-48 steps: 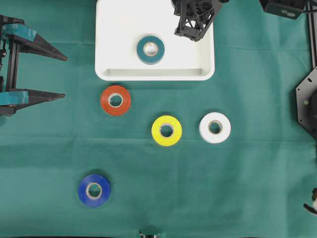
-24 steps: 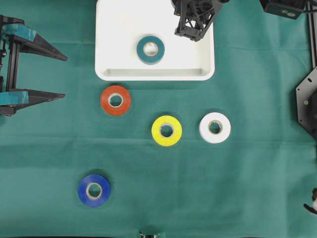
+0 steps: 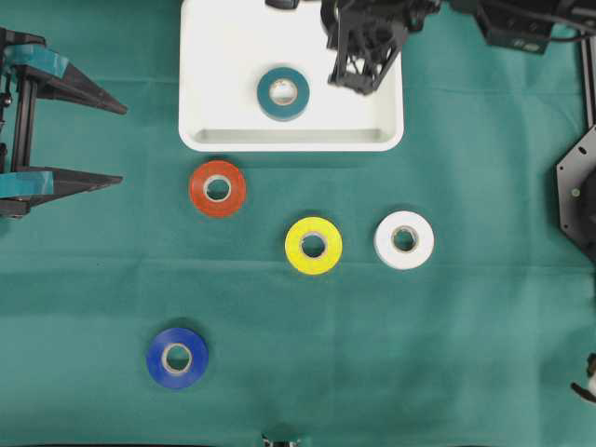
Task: Pick up the tape from a random location and place it into the white case.
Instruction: 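Lower the black roll into the tray's upper right and open the right gripper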
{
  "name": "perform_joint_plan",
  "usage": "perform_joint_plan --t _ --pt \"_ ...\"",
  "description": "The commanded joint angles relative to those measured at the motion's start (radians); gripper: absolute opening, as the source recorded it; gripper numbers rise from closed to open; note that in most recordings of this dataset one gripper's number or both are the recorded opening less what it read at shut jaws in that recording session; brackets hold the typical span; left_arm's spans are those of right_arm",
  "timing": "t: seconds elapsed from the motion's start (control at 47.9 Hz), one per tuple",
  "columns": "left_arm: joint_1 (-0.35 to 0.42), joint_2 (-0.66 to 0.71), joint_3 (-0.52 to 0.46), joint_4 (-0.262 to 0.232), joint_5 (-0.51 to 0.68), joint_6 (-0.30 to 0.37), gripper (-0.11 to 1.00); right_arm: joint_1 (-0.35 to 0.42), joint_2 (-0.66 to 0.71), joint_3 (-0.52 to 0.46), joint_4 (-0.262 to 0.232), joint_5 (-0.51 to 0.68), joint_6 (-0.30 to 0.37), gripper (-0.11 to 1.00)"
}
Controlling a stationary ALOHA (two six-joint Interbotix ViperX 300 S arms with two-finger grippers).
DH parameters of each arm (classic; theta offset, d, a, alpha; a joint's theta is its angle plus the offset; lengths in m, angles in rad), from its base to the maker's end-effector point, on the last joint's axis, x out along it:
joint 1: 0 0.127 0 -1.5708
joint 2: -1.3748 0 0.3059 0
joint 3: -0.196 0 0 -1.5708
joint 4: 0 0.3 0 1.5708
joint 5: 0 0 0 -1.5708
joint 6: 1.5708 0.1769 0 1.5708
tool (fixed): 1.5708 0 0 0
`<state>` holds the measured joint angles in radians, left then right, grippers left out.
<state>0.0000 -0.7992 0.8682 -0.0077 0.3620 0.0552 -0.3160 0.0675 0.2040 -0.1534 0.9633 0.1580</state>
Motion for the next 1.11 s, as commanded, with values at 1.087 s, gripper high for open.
perform_joint_plan --t 1.087 --pt "-0.002 0.009 -0.031 0.0 -0.008 -0.002 0.99 -0.048 0.087 0.175 0.008 -0.324 0.032 0.45"
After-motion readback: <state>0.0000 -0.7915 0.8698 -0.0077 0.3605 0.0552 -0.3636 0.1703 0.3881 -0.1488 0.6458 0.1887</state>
